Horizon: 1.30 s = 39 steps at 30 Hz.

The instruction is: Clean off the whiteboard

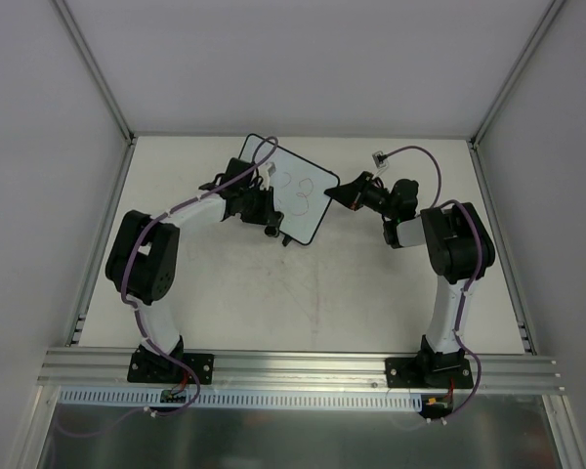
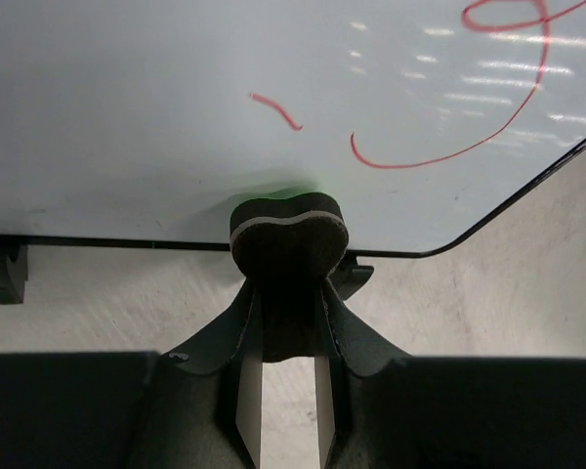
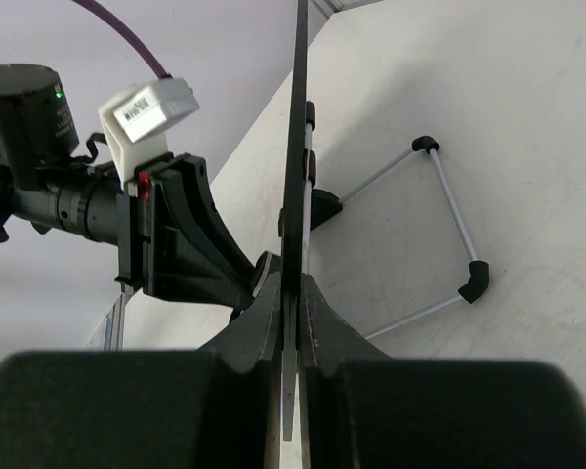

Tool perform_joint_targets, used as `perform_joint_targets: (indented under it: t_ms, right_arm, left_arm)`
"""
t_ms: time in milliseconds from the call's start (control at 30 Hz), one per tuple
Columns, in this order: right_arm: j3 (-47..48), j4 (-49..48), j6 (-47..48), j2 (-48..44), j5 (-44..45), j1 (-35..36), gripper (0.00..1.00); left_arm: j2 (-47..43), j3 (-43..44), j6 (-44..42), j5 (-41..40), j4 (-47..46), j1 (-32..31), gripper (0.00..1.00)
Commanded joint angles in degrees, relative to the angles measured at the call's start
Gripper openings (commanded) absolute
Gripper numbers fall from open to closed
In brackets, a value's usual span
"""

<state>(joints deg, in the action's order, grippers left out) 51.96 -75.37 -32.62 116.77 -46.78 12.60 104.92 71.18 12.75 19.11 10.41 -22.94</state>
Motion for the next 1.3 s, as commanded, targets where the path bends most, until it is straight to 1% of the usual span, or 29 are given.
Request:
perform_joint_targets:
  t_ms: [0, 133, 333, 500, 667, 867, 933, 1100, 1267]
  right_arm:
    - [-0.11, -12.34, 3.35, -0.49, -4.19, 1.11, 0.0]
    - [-0.37, -12.34, 3.53, -0.75, -4.37, 1.2, 0.0]
    - [-0.64, -12.34, 3.62, -1.37, -4.81, 1.11, 0.0]
    - [-0.64, -12.34, 3.71, -1.37, -4.98, 1.11, 0.0]
    - [-0.46, -12.34, 3.62, -1.63, -5.33, 1.2, 0.0]
    - [-0.37, -12.34, 3.62, -1.46, -5.69, 1.29, 0.0]
    - [-0.37, -12.34, 3.71, -1.46, -5.86, 1.37, 0.0]
    - [-0.37, -12.34, 3.79, -1.37, -6.13, 1.37, 0.0]
    - [-0.37, -12.34, 3.88, -1.55, -6.3, 1.37, 0.0]
  left_arm:
    - [-3.15, -3.67, 0.86, 0.49, -4.7, -0.35, 0.0]
    - [-2.36, -4.38, 1.05, -1.44, -5.84, -0.44, 0.0]
    - [0.37, 0.27, 0.52, -4.34, -5.32, -0.44, 0.0]
    - [3.09, 7.39, -1.23, -6.54, -2.6, -0.44, 0.0]
    - [6.86, 13.71, -2.29, -6.54, 1.18, -0.44, 0.0]
    - [9.33, 21.36, -3.43, -7.86, 3.99, -0.44, 0.0]
    - [10.74, 25.23, -4.05, -8.04, 5.66, -0.44, 0.0]
    - [12.76, 32.69, -5.28, -6.99, 7.86, -0.35, 0.0]
    - [14.34, 36.92, -7.74, -4.09, 9.88, -0.44, 0.0]
